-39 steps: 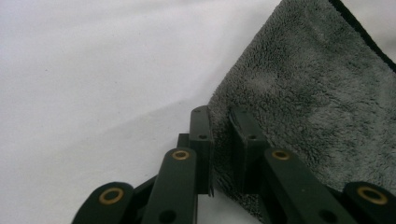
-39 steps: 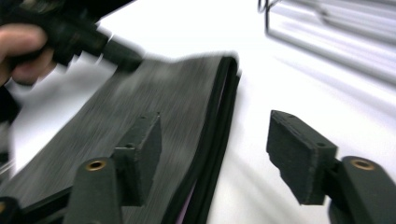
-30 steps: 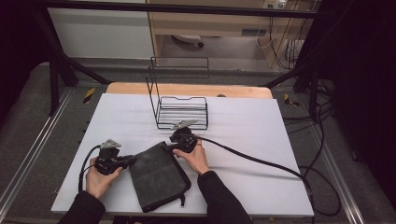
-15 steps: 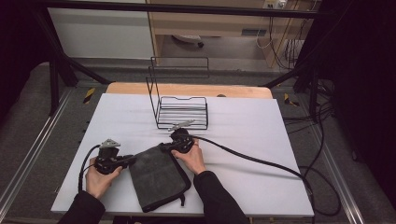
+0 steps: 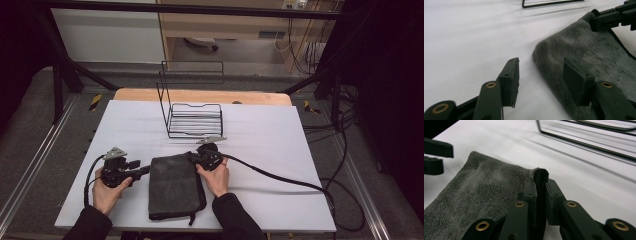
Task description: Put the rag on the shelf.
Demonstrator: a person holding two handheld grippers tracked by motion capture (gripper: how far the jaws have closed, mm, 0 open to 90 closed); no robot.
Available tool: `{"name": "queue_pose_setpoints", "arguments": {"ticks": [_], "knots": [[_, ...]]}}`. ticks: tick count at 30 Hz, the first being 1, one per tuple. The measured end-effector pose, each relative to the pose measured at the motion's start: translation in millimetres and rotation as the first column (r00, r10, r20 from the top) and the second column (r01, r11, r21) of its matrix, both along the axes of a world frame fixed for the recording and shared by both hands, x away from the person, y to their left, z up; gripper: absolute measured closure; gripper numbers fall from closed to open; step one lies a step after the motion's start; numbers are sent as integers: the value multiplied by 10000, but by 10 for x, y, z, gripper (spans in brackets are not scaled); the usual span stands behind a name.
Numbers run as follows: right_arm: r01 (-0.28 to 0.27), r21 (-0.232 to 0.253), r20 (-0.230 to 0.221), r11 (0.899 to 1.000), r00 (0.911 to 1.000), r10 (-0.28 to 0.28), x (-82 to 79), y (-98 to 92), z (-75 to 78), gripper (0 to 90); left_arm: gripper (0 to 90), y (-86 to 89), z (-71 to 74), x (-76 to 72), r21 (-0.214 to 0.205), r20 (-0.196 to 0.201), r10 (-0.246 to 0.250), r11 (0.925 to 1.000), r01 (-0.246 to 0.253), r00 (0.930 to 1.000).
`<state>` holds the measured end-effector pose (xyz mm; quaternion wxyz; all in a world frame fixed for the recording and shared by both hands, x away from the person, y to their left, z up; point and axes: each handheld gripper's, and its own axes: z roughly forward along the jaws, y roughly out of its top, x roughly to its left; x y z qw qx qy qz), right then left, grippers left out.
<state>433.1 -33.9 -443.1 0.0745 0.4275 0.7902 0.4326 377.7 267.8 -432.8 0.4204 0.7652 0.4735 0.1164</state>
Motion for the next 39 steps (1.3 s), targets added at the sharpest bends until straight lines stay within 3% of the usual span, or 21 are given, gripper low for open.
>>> {"name": "queue_pose_setpoints", "arguments": {"ticks": [1,5,8,10,12,13,14,15,18,20,23,24,26,28,30,31,36,39], "knots": [[320,-102,-20,9994,9995,-320,-49,-60,13,814,444,-15,1,-5,41,3,-69,10000,69,10000],[545,-86,0,9985,9985,-545,-104,-149,18,812,411,-64,9,-26,170,189,-222,9996,219,9996],[489,-15,2,9988,9988,-489,-95,-192,-16,799,358,-85,12,-20,237,227,-293,9993,287,9993],[331,-104,249,9994,9992,-328,-73,-189,-52,758,329,-91,21,2,198,188,-258,9995,255,9995],[223,-126,577,9997,9981,-216,-66,-212,-56,629,288,-94,40,38,136,136,-174,9998,172,9998],[223,-126,577,9997,9981,-216,-66,-212,-56,629,288,-98,50,62,93,123,-135,9999,134,9998],[86,-109,895,9999,9960,-76,-68,-254,-22,522,285,-102,62,85,115,135,-88,9999,87,9999],[86,-109,895,9999,9960,-76,-68,-254,-22,522,285,-112,70,112,83,117,-53,10000,52,9999],[-165,-115,1202,9998,9926,177,-88,-334,51,375,283,-165,88,219,200,-43,-22,9998,23,10000],[-492,19,1083,9988,9929,487,-117,-427,101,258,273,-215,88,276,117,13,56,9999,-56,10000],[-633,-40,1089,9980,9920,634,-141,-487,124,214,242,-311,67,359,272,2,159,9995,-159,9999],[-760,91,1071,9971,9915,745,-173,-552,130,156,223,-348,56,383,337,-55,187,9993,-185,9998],[-797,113,996,9968,9920,782,-191,-586,132,142,226,-413,39,423,644,-35,206,9977,-203,9998],[-840,146,973,9964,9919,822,-233,-659,125,112,285,-452,16,449,628,-54,297,9976,-293,9995],[-811,218,846,9965,9933,790,-286,-732,120,102,366,-465,-15,477,557,-343,273,9981,-254,9990],[-746,415,810,9963,9942,711,-337,-802,109,94,446,-473,-31,484,567,-438,266,9981,-241,9987],[-625,595,742,9963,9956,580,-434,-917,61,81,574,-510,-69,482,539,-915,75,9985,-26,9958],[-632,358,544,9974,9966,612,-455,-969,36,62,614,-540,-90,470,569,-1036,82,9984,-23,9946]]}}
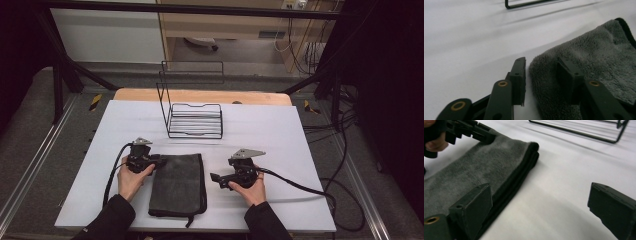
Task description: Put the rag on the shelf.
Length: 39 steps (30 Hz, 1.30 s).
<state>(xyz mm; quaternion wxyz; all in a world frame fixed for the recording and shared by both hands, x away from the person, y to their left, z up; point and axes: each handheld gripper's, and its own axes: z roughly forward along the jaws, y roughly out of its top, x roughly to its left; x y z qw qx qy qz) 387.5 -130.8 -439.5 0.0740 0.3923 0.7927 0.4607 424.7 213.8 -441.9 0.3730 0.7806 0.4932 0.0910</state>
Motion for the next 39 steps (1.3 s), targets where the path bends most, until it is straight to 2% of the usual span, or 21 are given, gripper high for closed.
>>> {"name": "queue_pose_setpoints", "arguments": {"ticks": [4,13,17,18,22,29,30,33,36,38,39], "knots": [[79,98,-6,9999,10000,-79,-18,-38,-3,56,664,-7,-8,-4,-19,-177,-11,10000,11,9998],[66,462,-40,9989,10000,-64,-10,-9,-10,46,736,-46,-18,-31,199,-71,-114,9997,115,9999],[88,601,-12,9982,10000,-88,29,19,7,38,756,-37,-21,-19,111,-163,-116,9999,118,9998],[103,443,99,9990,9999,-107,57,49,33,34,761,-35,-23,-18,126,-155,-130,9998,132,9998],[31,489,197,9988,9998,-41,101,117,62,29,765,-50,-20,-22,255,-123,-118,9996,121,9999],[1,338,268,9994,9996,-10,261,352,107,18,770,-71,-19,-32,434,12,-135,9990,135,9999],[206,256,97,9995,9997,-208,330,441,103,33,770,-72,-19,-33,458,35,-151,9988,149,9999],[203,72,78,9998,9998,-204,394,524,78,54,770,-74,-21,-36,479,81,-163,9987,159,9998],[210,-114,-101,9997,9997,-211,472,628,29,112,771,-72,-22,-36,483,106,-197,9986,191,9998],[234,-299,-242,9993,9994,-241,538,688,-30,214,770,-70,-25,-36,452,126,-204,9988,198,9997],[234,-299,-242,9993,9994,-241,538,688,-30,214,770,-69,-26,-36,446,130,-205,9988,199,9997]]}}
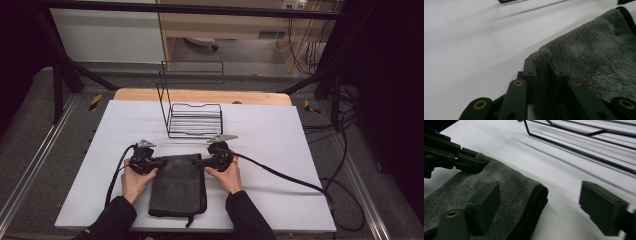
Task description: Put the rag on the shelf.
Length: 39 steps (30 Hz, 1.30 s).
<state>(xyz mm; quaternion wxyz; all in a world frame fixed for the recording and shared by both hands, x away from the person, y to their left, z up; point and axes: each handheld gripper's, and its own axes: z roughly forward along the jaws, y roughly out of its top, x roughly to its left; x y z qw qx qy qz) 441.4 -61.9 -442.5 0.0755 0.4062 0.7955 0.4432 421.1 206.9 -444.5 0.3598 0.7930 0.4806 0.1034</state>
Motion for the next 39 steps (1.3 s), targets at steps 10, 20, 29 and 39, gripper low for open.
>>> {"name": "queue_pose_setpoints", "arguments": {"ticks": [10,20,29,39], "knots": [[-53,-133,-741,9999,9972,43,62,39,-126,494,768,4,-4,-2,30,100,-113,9999,112,9999],[-332,378,-1796,9987,9829,395,92,41,-126,733,774,30,-7,11,-214,-31,-112,9997,111,9999],[-255,586,-1733,9980,9842,353,70,19,-49,801,799,132,32,0,-1103,78,-101,9938,109,9999],[-351,1283,-516,9911,9978,421,-115,-29,188,801,799,233,277,-181,-1973,1153,-145,9796,372,9932]]}}
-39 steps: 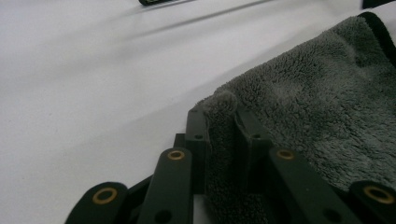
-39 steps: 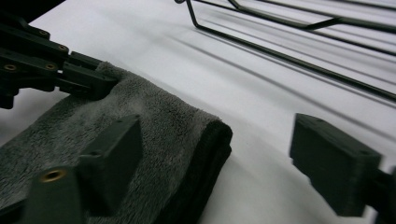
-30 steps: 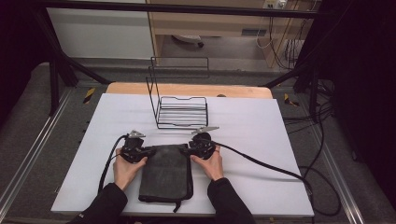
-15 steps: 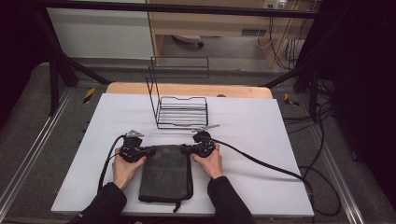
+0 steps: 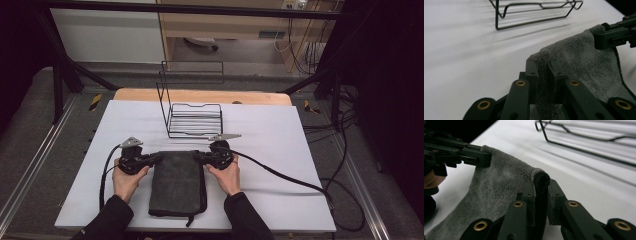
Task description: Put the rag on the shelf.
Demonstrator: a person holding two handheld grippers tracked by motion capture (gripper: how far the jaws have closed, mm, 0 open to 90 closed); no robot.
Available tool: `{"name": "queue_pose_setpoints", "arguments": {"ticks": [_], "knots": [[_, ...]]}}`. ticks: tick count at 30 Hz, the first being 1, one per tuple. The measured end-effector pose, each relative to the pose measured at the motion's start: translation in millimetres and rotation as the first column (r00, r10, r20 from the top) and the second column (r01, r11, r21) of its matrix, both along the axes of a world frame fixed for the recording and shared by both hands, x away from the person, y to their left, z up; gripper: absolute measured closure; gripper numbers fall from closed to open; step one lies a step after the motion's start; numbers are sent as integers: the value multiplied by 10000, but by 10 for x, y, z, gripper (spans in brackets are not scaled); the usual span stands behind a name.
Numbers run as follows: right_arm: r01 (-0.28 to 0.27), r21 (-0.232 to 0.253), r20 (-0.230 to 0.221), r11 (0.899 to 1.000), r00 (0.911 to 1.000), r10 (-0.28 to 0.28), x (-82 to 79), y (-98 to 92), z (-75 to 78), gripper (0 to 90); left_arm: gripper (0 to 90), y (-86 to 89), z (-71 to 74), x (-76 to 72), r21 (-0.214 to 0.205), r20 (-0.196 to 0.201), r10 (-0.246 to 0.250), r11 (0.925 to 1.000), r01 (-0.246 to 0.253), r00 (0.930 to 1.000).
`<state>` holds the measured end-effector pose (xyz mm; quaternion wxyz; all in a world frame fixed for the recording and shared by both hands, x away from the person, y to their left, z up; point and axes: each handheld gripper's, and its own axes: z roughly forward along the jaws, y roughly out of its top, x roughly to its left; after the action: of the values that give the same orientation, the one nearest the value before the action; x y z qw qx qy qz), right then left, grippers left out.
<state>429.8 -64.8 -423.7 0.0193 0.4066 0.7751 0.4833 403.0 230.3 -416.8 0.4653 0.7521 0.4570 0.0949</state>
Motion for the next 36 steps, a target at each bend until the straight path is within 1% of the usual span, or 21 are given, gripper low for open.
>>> {"name": "queue_pose_setpoints", "arguments": {"ticks": [2,3,7,8,9,10,13,15,17,20,22,24,25,27,28,30,32,33,34,35,36], "knots": [[53,176,445,9998,9990,-60,-59,-21,69,801,799,12,55,-36,-155,254,-25,9999,29,9997],[53,176,445,9998,9990,-60,-59,-21,69,801,799,12,83,-52,-265,377,17,9996,-7,9993],[76,554,968,9984,9952,-129,-120,-50,166,801,799,14,196,-117,-364,906,35,9993,-2,9959],[91,729,1204,9973,9926,-178,-154,-68,218,801,799,11,224,-133,-380,1039,40,9993,0,9946],[91,729,1204,9973,9926,-178,-154,-68,218,801,799,5,251,-149,-407,1171,49,9992,-2,9931],[85,789,1364,9968,9905,-193,-171,-80,242,801,800,-2,279,-167,-459,1287,62,9989,-3,9917],[164,988,1754,9950,9839,-336,-226,-111,315,802,800,-23,361,-219,-501,1693,79,9987,6,9855],[181,1236,2126,9922,9761,-443,-277,-141,382,802,800,-37,410,-255,-569,1925,125,9984,-16,9812],[169,1327,2191,9910,9746,-459,-292,-150,404,802,800,-49,452,-285,-674,2127,174,9977,-31,9770],[148,1554,2438,9877,9684,-529,-333,-183,470,803,800,-60,513,-324,-771,2461,250,9970,-61,9689],[135,1674,2757,9858,9594,-599,-369,-218,537,803,800,-85,555,-349,-877,2640,211,9961,22,9643],[115,1692,2952,9855,9534,-618,-390,-231,580,803,800,-94,591,-364,-886,2800,197,9961,54,9598],[115,1692,2952,9855,9534,-618,-390,-231,580,803,800,-99,609,-370,-939,2878,211,9956,63,9575],[68,1709,3299,9853,9419,-637,-426,-246,661,804,800,-104,649,-376,-993,2979,227,9950,74,9543],[68,1709,3299,9853,9419,-637,-426,-246,661,804,800,-106,669,-377,-1077,3038,248,9941,85,9524],[52,1753,3511,9845,9339,-674,-453,-254,717,804,800,-108,719,-382,-1206,3132,284,9926,101,9493],[43,1785,3736,9839,9248,-717,-479,-260,777,804,800,-114,777,-391,-1265,3318,305,9919,125,9429],[18,1877,3923,9822,9166,-767,-496,-270,836,805,800,-121,804,-395,-1304,3434,326,9914,133,9386],[28,1899,4014,9818,9124,-803,-506,-276,867,805,800,-127,832,-399,-1346,3530,345,9908,142,9350],[28,1899,4014,9818,9124,-803,-506,-276,867,805,800,-134,859,-402,-1387,3616,376,9902,139,9316],[40,1955,4171,9807,9047,-868,-521,-288,926,805,801,-143,884,-401,-1429,3709,403,9896,141,9278]]}}
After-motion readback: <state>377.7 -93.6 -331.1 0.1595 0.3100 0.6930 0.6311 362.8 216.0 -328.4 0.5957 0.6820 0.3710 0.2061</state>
